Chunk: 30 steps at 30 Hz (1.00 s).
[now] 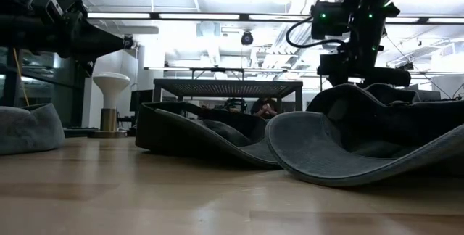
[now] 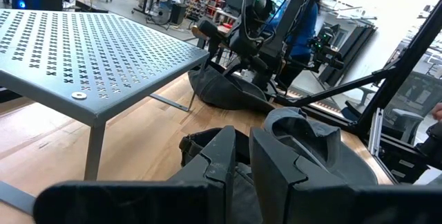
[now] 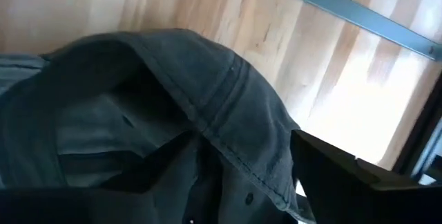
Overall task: Pick & Place hat
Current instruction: Put the right black cap on the shelf
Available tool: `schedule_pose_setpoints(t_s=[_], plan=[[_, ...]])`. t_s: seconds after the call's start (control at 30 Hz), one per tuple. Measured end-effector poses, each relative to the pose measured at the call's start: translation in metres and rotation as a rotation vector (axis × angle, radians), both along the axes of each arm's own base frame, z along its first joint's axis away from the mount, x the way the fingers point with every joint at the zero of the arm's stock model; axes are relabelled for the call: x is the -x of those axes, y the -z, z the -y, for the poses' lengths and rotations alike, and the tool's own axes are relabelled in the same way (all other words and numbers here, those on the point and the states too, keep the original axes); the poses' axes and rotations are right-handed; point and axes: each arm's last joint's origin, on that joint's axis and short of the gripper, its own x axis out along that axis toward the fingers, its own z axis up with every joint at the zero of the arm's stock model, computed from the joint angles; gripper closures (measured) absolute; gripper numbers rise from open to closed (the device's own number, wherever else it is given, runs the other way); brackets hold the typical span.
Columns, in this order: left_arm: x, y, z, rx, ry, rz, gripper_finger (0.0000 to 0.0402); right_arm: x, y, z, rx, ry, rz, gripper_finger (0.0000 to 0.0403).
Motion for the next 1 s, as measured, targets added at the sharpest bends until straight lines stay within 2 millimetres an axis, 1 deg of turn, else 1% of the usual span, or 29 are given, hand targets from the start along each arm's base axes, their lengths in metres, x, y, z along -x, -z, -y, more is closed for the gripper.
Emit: schedule_pose_setpoints(t_s=[0.23,0.47,0.6,0.67,0.83,1.0], plan=[[0.0,0.0,0.0,0.0,0.0,0.001,0.0356,0.001,0.0,0.0,-0.001,0.078,0.016,0.0266],[0.0,0.0,0.0,0.0,0.0,0.0,0.0356,0.001,-0.001,-0.001,-0.015,0.104,0.024,0.0345],[0.0,0.0,0.0,0.0,0.0,0.0,0.0356,0.003,-0.006,-0.002,-0.014,0.161,0.06,0.039],[0.0,0.0,0.0,0.0,0.0,0.0,0.0356,0.006,-0.011,-0.005,-0.013,0.176,0.075,0.0396],[0.0,0.0,0.0,0.0,0.0,0.0,0.0356,0.016,-0.023,-0.014,-0.018,0.21,0.11,0.0398],[0.0,0.0,0.0,0.0,0.0,0.0,0.0356,0.028,-0.043,-0.027,-0.034,0.268,0.233,0.0399]])
